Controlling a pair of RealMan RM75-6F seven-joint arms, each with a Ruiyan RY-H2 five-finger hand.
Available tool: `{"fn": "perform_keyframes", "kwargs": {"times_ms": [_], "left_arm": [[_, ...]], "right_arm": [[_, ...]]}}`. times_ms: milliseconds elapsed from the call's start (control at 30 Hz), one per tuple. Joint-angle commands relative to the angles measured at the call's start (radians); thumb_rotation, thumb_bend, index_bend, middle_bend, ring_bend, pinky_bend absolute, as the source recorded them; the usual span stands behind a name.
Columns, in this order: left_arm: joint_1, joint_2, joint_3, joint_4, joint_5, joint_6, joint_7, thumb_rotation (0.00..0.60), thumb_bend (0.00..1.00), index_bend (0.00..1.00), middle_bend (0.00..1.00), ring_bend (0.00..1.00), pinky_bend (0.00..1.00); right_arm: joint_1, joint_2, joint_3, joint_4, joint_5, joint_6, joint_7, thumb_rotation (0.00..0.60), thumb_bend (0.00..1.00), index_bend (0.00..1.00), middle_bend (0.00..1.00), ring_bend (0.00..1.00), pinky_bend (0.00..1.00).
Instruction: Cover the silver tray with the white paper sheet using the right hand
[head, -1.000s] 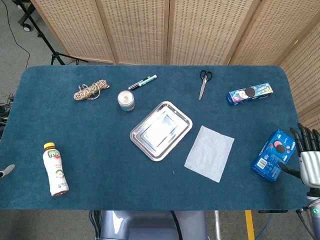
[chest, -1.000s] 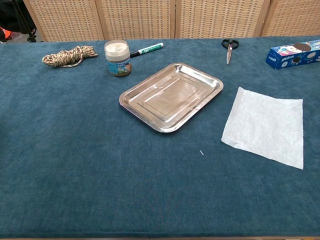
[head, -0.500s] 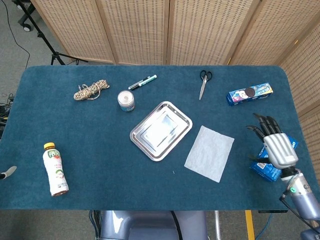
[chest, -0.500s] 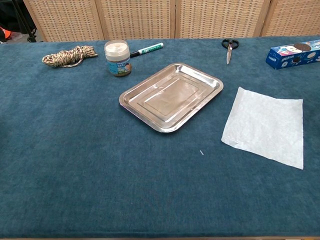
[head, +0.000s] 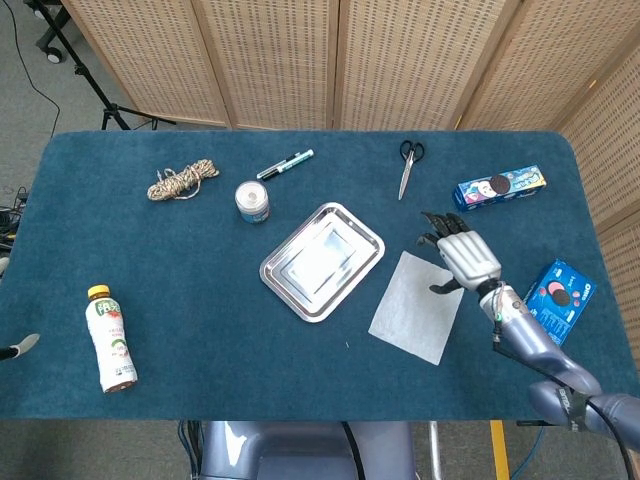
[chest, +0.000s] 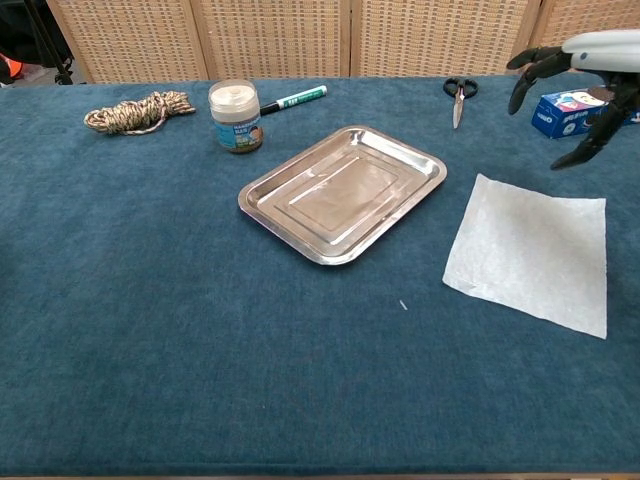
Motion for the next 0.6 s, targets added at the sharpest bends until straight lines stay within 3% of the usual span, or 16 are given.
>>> {"fn": "perform_keyframes", "kwargs": {"times_ms": [33, 300, 600], "left_arm": [[-0.004, -0.002, 0.0, 0.001, -0.006, -0.009, 0.005, 0.6, 0.0, 0.0, 0.0, 0.0, 0.0], [-0.014, -0.003, -0.008, 0.002, -0.032, -0.03, 0.011, 0.6, 0.0, 0.0, 0.0, 0.0, 0.0], [-0.026, -0.008, -0.014, 0.005, -0.058, -0.052, 0.027, 0.6, 0.0, 0.0, 0.0, 0.0, 0.0]], "right_arm": [[0.058, -0.066, 0.022, 0.074, 0.092, -0.061, -0.07, 0.6, 0.17, 0.3, 0.0, 0.0, 0.0], [0.134, -0.153, 0.022, 0.214, 0.224, -0.146, -0.152, 0.6, 0.24, 0.32, 0.0, 0.0, 0.0], [0.185, -0.206, -0.012, 0.315, 0.291, -0.215, -0.216, 0.6, 0.25, 0.32, 0.0, 0.0, 0.0]]}}
